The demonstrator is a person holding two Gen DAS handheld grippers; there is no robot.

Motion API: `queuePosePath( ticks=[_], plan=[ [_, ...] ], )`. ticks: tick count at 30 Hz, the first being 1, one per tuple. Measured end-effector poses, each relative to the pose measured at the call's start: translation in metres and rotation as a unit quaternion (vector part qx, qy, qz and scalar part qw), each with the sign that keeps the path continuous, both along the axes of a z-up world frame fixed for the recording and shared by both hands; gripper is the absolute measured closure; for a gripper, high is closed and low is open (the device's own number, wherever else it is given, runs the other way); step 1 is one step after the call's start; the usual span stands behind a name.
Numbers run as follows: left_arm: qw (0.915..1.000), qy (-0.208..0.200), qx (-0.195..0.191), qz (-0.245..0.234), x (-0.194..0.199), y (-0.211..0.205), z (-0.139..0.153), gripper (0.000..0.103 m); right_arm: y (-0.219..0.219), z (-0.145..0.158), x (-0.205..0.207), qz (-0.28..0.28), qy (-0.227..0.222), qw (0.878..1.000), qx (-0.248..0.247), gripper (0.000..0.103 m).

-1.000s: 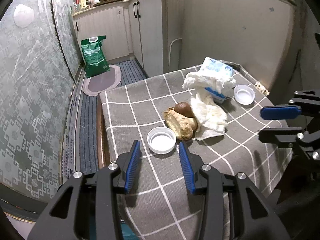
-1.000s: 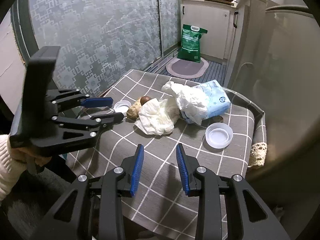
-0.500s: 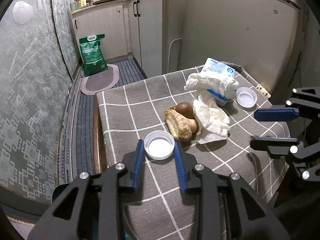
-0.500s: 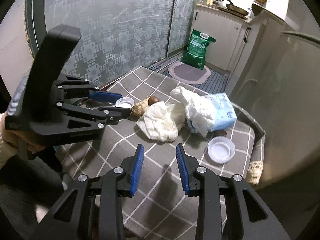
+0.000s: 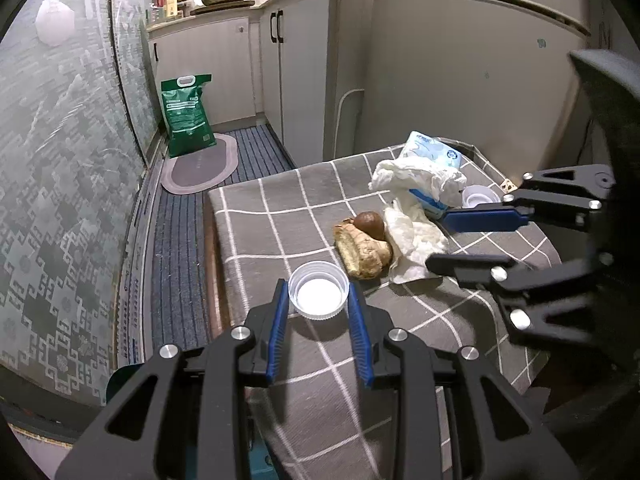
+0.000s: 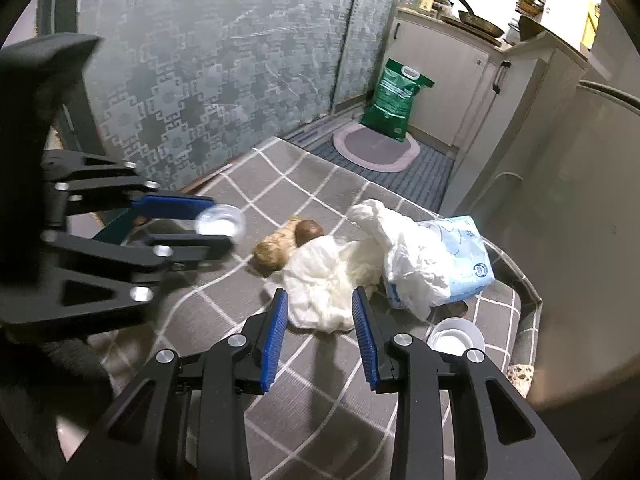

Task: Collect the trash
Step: 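Grasp the crumpled white tissue with the right tool while the left tool holds the cup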

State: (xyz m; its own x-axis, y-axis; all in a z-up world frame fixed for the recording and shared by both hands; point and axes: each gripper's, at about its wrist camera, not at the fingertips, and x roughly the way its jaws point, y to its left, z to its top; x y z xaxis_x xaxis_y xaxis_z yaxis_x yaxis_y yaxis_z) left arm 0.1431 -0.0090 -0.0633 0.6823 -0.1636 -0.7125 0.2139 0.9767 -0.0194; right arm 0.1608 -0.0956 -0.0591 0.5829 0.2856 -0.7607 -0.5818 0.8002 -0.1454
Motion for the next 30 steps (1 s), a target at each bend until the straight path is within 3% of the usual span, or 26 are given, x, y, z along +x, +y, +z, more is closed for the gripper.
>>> queuePosePath(
  ticks=[7, 19, 30],
  plan=[
    [0.9999, -0.007, -0.007, 0.006, -0.011, 0.013, 0.008, 0.071, -0.004, -0.008, 0.015, -0.01, 0.032, 0.999, 0.015, 0.075],
    [0.9995, -0.021, -0.019, 0.016, -0.029, 0.039, 0.019, 0.071, -0.008, 0.001, 0.019, -0.022, 0.036, 0.999, 0.028, 0.102],
    [0.9986, -0.027, -0.026, 0.036, -0.039, 0.068, 0.023, 0.071, -0.001, 0.024, 0.013, -0.017, 0.021, 0.998, 0.056, 0.103]
  ],
)
